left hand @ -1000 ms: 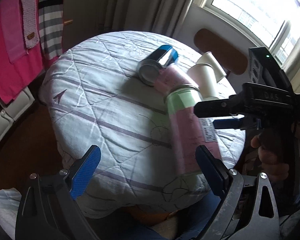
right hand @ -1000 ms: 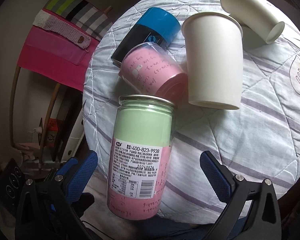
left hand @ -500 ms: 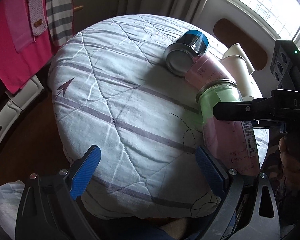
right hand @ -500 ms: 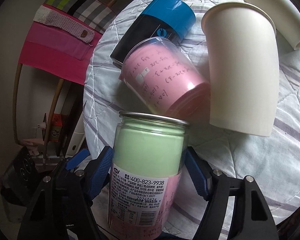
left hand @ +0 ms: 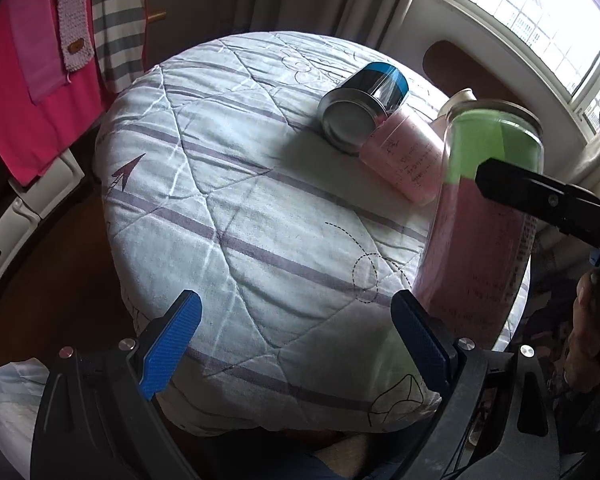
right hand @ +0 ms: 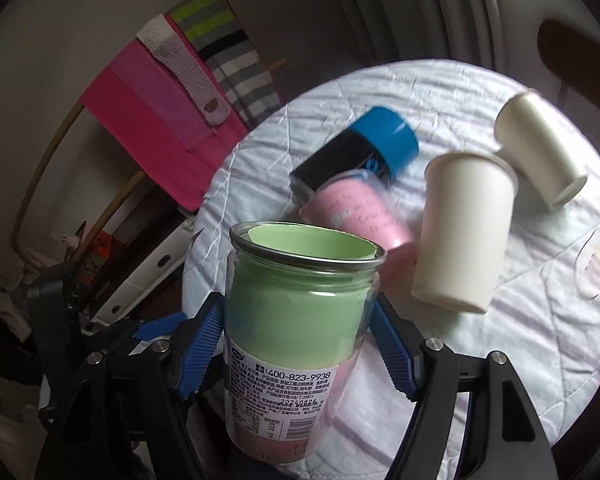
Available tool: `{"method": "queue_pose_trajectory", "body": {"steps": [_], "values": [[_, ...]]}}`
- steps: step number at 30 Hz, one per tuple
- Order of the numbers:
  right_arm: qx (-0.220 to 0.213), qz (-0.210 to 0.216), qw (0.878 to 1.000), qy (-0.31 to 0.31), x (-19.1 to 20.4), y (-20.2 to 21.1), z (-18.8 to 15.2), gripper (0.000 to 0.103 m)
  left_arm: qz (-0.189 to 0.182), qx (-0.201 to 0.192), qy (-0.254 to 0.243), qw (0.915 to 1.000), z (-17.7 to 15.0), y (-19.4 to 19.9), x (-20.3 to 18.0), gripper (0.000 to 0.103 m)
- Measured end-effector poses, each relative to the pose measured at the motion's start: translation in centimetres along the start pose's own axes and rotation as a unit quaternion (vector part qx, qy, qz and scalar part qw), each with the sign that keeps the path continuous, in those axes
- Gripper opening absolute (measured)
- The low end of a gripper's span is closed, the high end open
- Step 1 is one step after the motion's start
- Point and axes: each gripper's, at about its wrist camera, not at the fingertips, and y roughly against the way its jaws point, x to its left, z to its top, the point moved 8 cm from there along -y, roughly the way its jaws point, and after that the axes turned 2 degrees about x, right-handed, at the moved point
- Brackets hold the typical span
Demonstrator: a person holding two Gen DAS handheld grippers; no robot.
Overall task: Flip cup upright
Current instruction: 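Rotate the can open end up with the right tool and lower it onto the table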
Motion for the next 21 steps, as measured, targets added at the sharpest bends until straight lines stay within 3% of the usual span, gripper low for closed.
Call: {"method": "queue_pose_trajectory", "body": {"steps": [3,7,13,21], "values": [[-0.069,-0.07,0.993,0.061,0.4,1.3,0.9,0.073,-0.001,-0.01,0.007,0.9999,0.6,0.0,0.0,0.097],[-0.155,-0.117,0.973,0.123,1.1,2.2,0.5,0.073,0.025,-0.011,0.018,0.9995,1.1,-0.7,0.6,0.097],[-0.194,-0.131,0.96,0.156,1.7,2.9,-1.2,0.073,0.034,-0.009,0.02,0.9992,0.9,-1.1,0.9,0.097],[-0.191,-0.128,0.956,0.182,2.5,3.3,-1.6,0.074,0.036,-0.007,0.024,0.9991,0.4,-0.9,0.8,0.097]]}}
